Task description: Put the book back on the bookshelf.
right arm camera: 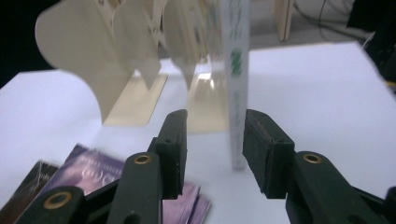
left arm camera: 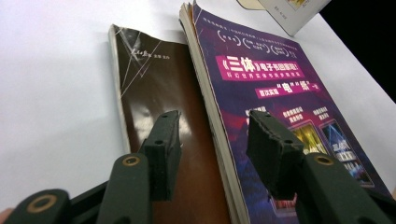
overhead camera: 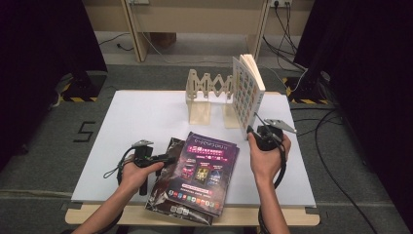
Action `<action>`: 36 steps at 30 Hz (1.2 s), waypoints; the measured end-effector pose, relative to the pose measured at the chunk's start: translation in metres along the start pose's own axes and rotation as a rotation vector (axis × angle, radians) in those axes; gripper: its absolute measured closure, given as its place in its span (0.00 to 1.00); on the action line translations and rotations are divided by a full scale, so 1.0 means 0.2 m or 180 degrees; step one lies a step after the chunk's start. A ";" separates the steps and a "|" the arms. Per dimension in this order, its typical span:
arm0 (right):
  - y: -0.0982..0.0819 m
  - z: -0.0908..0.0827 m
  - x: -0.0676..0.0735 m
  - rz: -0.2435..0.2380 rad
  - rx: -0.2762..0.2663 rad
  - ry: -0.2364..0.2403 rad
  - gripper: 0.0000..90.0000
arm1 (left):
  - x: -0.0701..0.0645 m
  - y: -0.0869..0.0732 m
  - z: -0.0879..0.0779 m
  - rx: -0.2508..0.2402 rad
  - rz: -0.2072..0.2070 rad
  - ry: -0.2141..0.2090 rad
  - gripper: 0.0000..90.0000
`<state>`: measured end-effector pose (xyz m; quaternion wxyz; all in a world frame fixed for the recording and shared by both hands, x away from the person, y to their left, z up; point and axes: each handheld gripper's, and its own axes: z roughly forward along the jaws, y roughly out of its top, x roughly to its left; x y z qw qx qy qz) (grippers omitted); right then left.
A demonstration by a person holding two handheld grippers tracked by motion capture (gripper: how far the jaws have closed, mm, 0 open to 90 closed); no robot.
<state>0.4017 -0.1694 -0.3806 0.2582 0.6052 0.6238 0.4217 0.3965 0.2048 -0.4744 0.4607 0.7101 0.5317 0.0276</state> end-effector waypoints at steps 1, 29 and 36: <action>-0.02 0.01 0.00 0.0003 0.0039 0.0022 0.67 | 0.00 0.01 0.02 0.0026 -0.0011 0.0009 0.60; -0.40 0.25 0.10 0.0047 0.1163 0.0469 0.66 | -0.04 0.04 0.17 0.0227 -0.0270 -0.0132 0.75; -0.41 0.24 0.10 0.0021 0.1153 0.0427 0.65 | -0.11 0.06 0.13 0.0045 -0.0235 -0.0309 0.79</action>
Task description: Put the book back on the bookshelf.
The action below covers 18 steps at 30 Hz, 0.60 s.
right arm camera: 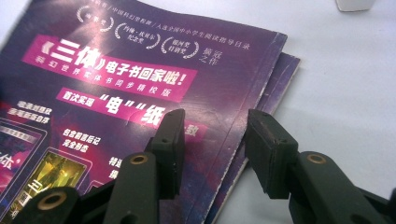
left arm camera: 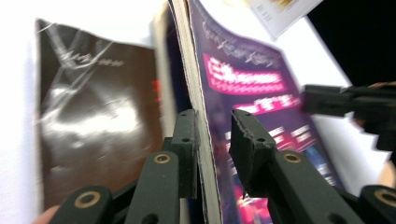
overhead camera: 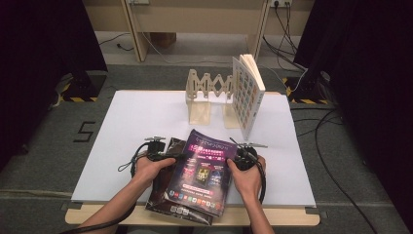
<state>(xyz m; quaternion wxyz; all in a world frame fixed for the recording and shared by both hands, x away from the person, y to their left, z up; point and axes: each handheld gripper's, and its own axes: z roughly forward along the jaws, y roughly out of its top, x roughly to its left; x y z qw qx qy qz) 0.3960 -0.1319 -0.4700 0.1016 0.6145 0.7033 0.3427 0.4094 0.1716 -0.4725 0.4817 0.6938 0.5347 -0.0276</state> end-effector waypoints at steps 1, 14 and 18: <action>0.00 0.00 0.00 0.0007 -0.0005 -0.0001 0.65 | -0.01 0.00 0.00 -0.0017 -0.0031 -0.0067 0.79; -0.02 -0.02 -0.04 0.0100 0.0025 0.0066 0.62 | 0.03 -0.03 0.04 0.0170 -0.0164 -0.0169 0.93; 0.00 -0.01 -0.11 0.0199 0.0004 0.0079 0.60 | 0.00 -0.04 0.05 0.0338 -0.0141 -0.0305 0.93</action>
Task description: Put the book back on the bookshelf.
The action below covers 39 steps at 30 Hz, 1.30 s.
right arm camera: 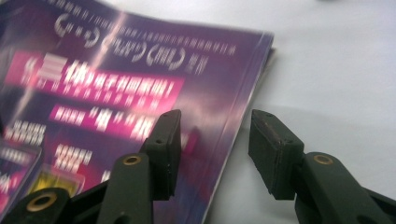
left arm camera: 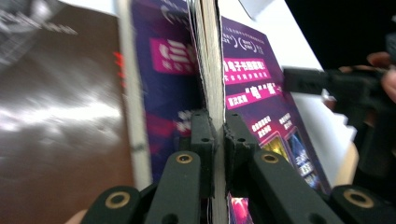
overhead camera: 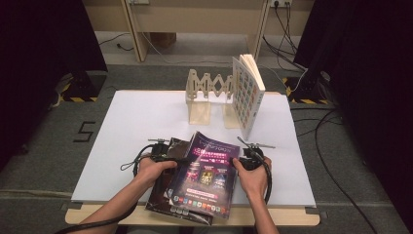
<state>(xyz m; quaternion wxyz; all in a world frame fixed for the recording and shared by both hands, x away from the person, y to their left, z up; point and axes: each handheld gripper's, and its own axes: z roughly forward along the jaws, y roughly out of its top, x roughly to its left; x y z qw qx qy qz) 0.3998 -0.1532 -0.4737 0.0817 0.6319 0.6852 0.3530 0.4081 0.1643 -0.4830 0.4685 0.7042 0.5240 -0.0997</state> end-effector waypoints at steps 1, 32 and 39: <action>0.01 0.00 -0.01 0.0051 0.0008 -0.0008 0.60 | -0.01 -0.01 0.01 0.0008 0.0009 -0.0008 0.93; 0.14 0.08 -0.14 0.0383 0.0023 0.0261 0.59 | -0.01 -0.03 0.03 0.0090 0.0073 0.0130 0.85; 0.13 0.04 -0.13 0.0554 0.0110 0.0367 0.65 | -0.02 -0.04 0.02 0.0062 0.0081 0.0155 0.85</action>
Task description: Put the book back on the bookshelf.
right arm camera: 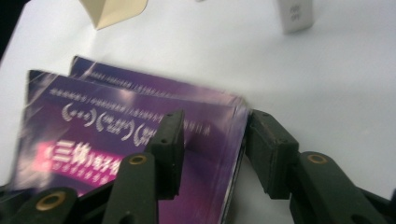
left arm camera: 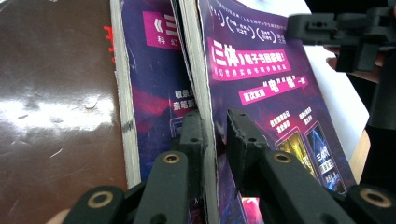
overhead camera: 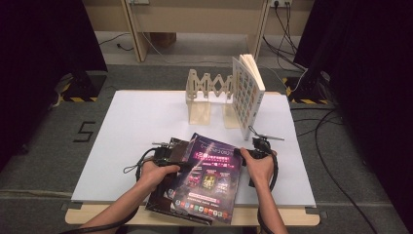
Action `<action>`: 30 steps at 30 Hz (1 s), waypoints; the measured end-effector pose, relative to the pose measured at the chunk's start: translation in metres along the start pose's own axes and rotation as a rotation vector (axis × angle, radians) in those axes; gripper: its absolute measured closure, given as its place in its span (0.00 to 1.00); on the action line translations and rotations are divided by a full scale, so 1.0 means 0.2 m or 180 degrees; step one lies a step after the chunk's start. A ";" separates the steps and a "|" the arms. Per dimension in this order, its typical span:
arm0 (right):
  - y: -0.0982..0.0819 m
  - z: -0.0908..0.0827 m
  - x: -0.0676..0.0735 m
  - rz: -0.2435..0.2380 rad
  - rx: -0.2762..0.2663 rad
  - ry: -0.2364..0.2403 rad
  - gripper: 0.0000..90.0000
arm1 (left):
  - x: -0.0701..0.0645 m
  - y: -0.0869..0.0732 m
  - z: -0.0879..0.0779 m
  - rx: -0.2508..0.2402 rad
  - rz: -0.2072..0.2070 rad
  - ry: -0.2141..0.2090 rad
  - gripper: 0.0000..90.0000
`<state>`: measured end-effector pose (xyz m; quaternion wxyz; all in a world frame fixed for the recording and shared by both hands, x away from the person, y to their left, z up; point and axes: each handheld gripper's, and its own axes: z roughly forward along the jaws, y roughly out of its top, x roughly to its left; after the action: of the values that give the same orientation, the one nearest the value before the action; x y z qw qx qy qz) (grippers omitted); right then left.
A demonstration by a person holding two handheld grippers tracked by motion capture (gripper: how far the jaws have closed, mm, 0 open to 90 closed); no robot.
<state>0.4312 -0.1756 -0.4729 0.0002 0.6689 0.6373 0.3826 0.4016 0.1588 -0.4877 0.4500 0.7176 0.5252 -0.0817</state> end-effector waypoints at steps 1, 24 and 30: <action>0.00 0.00 0.00 0.0000 0.0000 0.0000 0.65 | 0.00 0.00 0.00 -0.0015 -0.0013 0.0001 0.85; 0.06 -0.21 0.14 -0.0128 -0.0298 0.0548 0.94 | 0.00 -0.01 -0.13 -0.0229 0.0239 0.0138 0.70; 0.08 -0.28 0.19 -0.0256 -0.0466 0.0458 0.94 | 0.03 -0.05 -0.27 -0.0469 0.0310 0.0265 0.66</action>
<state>0.4117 -0.1734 -0.4061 0.0187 0.6118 0.6324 0.4748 0.3776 0.2038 -0.4650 0.4828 0.7100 0.5125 0.0091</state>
